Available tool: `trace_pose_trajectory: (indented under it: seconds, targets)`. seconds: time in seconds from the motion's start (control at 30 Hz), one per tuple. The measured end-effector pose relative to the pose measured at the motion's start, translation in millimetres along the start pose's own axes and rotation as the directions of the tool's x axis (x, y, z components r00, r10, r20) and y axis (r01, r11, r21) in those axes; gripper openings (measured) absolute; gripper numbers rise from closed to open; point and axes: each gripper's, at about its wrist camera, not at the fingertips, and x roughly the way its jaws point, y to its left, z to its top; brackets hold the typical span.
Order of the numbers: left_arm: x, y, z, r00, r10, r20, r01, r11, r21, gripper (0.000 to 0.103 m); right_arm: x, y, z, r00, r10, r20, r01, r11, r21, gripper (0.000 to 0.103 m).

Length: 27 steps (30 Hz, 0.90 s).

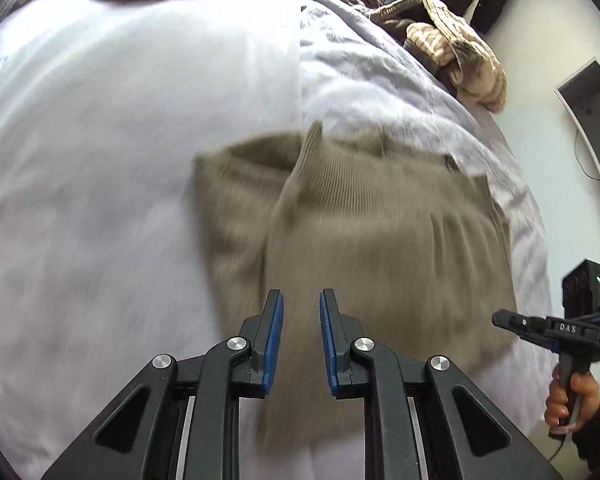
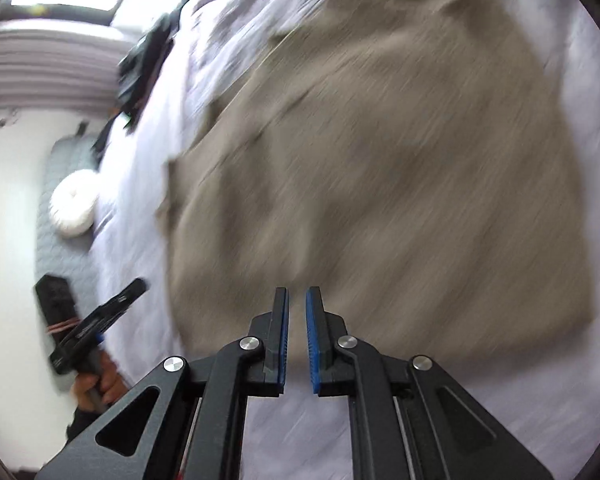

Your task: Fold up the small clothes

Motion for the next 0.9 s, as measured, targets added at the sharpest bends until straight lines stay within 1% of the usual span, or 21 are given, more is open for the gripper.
trace_pose_trajectory:
  seconds: [0.07,0.1,0.17,0.2,0.27,0.33,0.4,0.43,0.5,0.53,0.63,0.9]
  targets:
    - [15.3,-4.8,13.6,0.999,0.038,0.016,-0.038,0.999,0.011,0.02,-2.3,-4.5,12.3,0.999,-0.035,0.029,0.035,0.999,-0.002,0.012]
    - [26.4,-5.7,17.7,0.997,0.072,0.007,-0.072,0.997,0.006,0.02,-2.7,-7.5,20.4,0.997,-0.06,0.041,0.06,0.998,-0.004,0.012]
    - [48.3,-3.3,18.3,0.993,0.112,-0.038,-0.112,0.994,-0.01,0.02,-3.3,-15.1,29.6,0.994,-0.097,0.056,0.098,0.995,-0.007,0.012]
    - [57.3,-3.5,17.2,0.992,0.117,-0.052,-0.118,0.993,-0.017,0.02,-2.3,-22.6,34.8,0.99,-0.128,0.056,0.128,0.992,-0.005,0.012]
    - [61.5,2.9,11.5,0.993,0.102,-0.056,-0.104,0.994,-0.033,0.02,2.9,-36.4,37.5,0.988,-0.147,0.044,0.147,0.989,0.014,0.007]
    - [56.0,7.0,8.6,0.995,0.086,-0.056,-0.088,0.995,-0.048,0.02,-3.6,-51.3,36.0,0.993,-0.11,0.051,0.107,0.993,0.053,0.007]
    - [51.5,8.4,7.9,0.994,0.092,-0.065,-0.095,0.994,-0.049,0.02,-14.3,-63.9,31.8,0.992,-0.11,0.068,0.104,0.991,0.08,0.007]
    - [48.8,8.6,7.1,0.992,0.105,-0.07,-0.108,0.993,-0.046,0.02,-19.2,-68.7,29.6,0.992,-0.107,0.072,0.1,0.991,0.094,0.008]
    - [43.5,6.3,-0.2,0.985,0.153,-0.082,-0.157,0.987,-0.039,0.02,-26.2,-74.0,23.9,0.993,-0.097,0.072,0.088,0.989,0.118,0.008]
    - [42.2,6.3,-2.8,0.984,0.156,-0.088,-0.16,0.986,-0.042,0.02,-30.6,-75.8,20.2,0.993,-0.093,0.07,0.083,0.989,0.126,0.008]
    - [32.3,7.5,-14.8,0.986,0.137,-0.098,-0.144,0.987,-0.067,0.02,-35.4,-71.9,9.3,0.995,-0.08,0.064,0.071,0.989,0.128,0.008]
    - [8.0,-6.8,-44.5,0.982,0.157,-0.103,-0.166,0.982,-0.086,0.021,-42.4,-45.6,-21.7,0.999,-0.037,0.037,0.032,0.991,0.133,0.009]
